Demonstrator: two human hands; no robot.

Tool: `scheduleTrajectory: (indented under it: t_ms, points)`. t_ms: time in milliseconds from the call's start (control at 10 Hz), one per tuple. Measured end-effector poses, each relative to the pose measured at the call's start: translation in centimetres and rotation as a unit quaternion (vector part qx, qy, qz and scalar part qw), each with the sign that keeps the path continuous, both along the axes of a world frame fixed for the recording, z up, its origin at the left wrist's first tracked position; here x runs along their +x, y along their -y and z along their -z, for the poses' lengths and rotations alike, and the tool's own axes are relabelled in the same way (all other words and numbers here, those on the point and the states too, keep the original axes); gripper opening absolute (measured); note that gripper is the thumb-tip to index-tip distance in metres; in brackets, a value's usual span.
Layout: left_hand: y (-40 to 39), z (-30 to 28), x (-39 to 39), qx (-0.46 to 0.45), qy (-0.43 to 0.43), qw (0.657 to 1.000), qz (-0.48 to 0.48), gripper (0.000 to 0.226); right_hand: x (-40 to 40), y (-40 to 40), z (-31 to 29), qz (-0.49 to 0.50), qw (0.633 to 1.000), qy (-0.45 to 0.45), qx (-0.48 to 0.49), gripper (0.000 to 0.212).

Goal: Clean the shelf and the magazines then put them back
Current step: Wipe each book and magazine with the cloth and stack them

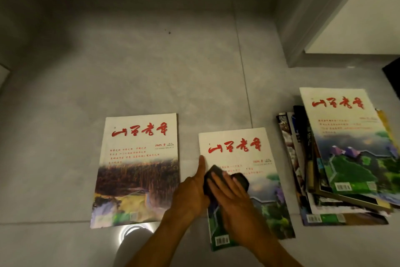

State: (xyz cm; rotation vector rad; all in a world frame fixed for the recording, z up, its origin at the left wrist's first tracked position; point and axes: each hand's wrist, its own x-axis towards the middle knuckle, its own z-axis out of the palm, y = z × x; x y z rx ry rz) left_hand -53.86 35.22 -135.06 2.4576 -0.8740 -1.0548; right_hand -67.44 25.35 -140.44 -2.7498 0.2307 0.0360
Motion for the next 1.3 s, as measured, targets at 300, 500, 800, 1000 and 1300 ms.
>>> scheduleTrajectory:
  t_ms: [300,500,800,1000,1300]
  points:
    - [-0.3,0.6,-0.6,-0.075,-0.160,0.978,-0.108,0.097,7.8,3.2,-0.3,0.184,0.982,0.027,0.034,0.074]
    - [0.6,1.3,-0.8,-0.131,-0.268,0.898,-0.322,0.056,8.3,8.4,0.2,0.172,0.984,0.042,0.011,0.073]
    - [-0.2,1.1,-1.2,-0.053,-0.065,0.994,-0.076,0.086,7.7,5.8,-0.3,0.015,1.000,0.014,0.003,0.082]
    - [0.3,1.1,-1.0,-0.028,-0.029,0.996,-0.082,0.099,6.3,9.9,0.0,0.342,0.939,-0.016,0.002,0.074]
    - [0.2,1.7,-0.4,-0.095,-0.050,0.990,-0.088,0.092,5.3,8.2,1.1,0.109,0.994,0.029,0.015,0.065]
